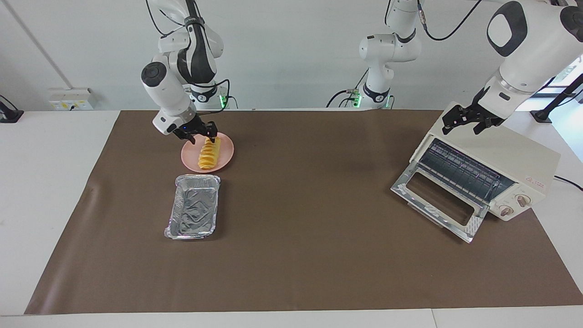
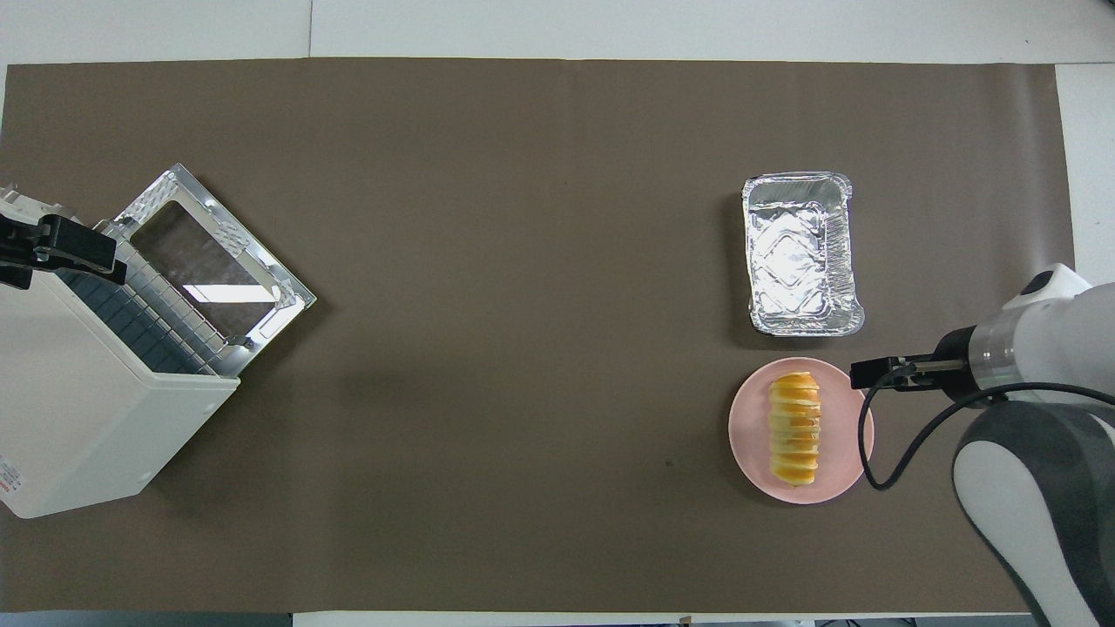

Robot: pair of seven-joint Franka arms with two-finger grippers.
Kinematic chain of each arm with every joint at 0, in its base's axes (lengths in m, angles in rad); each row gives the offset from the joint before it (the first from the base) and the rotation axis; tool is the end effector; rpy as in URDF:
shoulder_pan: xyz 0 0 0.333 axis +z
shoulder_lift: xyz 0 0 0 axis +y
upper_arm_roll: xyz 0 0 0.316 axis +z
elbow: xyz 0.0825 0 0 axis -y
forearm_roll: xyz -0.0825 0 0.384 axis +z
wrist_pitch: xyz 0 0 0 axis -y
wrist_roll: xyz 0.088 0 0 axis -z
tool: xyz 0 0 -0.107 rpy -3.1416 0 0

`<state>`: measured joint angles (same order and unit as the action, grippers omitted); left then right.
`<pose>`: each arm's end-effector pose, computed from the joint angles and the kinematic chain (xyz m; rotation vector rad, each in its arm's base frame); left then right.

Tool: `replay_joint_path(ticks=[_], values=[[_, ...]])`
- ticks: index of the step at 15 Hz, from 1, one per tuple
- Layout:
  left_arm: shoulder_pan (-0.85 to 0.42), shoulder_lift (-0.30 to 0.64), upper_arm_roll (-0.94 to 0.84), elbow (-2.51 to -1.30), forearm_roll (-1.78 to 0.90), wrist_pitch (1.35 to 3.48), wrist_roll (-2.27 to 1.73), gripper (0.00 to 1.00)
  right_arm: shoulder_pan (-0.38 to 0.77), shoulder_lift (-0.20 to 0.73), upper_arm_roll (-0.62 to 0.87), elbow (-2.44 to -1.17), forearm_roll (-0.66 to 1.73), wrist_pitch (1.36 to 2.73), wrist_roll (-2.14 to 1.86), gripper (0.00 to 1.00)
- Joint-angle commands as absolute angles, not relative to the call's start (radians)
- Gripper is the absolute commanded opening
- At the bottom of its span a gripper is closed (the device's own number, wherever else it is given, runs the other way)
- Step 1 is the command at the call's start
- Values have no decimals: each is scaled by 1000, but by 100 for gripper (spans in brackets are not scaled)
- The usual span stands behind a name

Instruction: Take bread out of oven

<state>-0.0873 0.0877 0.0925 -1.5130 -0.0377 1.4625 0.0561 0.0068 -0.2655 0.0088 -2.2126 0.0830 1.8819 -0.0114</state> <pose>0.5685 -0.0037 0.5937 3.0995 -0.0809 -0.2125 0.4649 0.0137 0.4829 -3.0643 0.0021 0.1001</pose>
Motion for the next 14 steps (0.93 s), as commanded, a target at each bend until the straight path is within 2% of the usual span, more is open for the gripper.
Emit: replay_joint_path(ticks=[1, 3, 6, 8, 14], values=[[-80, 55, 83, -1554, -18, 1479, 52, 100, -37, -152, 14, -1940, 26, 1703, -93, 100], [-80, 55, 81, -1554, -18, 1479, 54, 100, -72, -82, 12, -1756, 18, 1599, -98, 100], [-80, 55, 81, -1554, -18, 1479, 52, 100, -95, -16, 8, -1587, 17, 1470, -100, 100], [-80, 55, 81, -1554, -18, 1477, 52, 100, -95, -3, 6, -1563, -3, 1463, -100, 100], [-80, 55, 81, -1554, -18, 1479, 54, 100, -91, -9, 6, -1595, -8, 1477, -91, 100]])
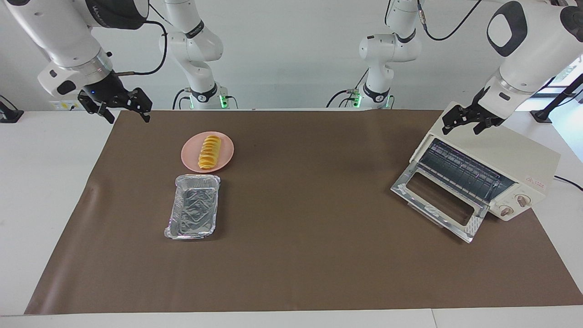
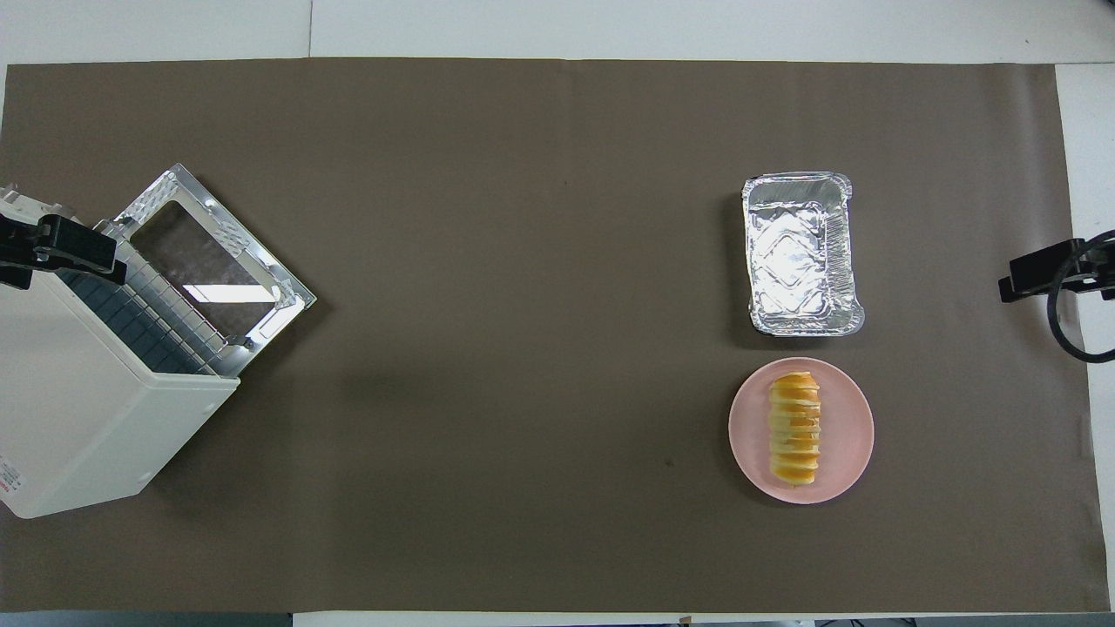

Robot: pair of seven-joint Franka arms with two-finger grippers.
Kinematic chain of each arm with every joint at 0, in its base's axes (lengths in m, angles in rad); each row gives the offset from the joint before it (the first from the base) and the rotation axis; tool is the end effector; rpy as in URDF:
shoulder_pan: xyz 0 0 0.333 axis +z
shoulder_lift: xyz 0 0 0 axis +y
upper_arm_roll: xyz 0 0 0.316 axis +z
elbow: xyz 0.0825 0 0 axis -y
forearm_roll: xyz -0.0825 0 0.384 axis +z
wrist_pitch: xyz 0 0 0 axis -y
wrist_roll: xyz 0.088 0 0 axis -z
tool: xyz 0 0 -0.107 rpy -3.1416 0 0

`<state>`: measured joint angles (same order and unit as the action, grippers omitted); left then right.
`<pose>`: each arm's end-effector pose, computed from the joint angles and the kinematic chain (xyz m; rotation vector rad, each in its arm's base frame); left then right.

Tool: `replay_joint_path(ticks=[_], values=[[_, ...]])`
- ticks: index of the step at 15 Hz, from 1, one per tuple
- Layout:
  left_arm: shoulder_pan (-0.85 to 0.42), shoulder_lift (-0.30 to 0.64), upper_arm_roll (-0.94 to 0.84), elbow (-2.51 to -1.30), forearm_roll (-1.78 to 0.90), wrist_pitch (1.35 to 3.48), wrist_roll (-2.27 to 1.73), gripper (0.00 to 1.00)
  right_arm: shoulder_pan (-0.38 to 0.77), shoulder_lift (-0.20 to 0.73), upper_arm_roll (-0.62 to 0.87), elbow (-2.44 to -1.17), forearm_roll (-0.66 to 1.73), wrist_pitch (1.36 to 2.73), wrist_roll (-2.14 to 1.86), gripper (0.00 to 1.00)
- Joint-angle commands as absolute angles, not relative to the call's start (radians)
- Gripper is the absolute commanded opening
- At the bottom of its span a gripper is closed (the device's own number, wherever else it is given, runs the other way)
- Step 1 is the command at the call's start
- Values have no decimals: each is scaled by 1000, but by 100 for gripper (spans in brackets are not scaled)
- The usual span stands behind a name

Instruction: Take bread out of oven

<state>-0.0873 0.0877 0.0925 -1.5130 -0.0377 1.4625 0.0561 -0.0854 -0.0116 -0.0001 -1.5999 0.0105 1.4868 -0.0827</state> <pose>0.5685 -0.0037 0.5937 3.0995 -0.0809 -0.2125 0.5390 -0.0450 0.6103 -3.1187 0.0038 0.1565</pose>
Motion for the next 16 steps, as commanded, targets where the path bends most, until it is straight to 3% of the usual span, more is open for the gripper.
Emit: replay_joint_path(ticks=[1, 16], values=[[-80, 55, 83, -1554, -18, 1479, 52, 100, -91, -11, 6, -1598, -8, 1477, -91, 100], [-80, 55, 81, -1554, -18, 1479, 52, 100, -91, -8, 8, -1595, -35, 1532, -81, 100]])
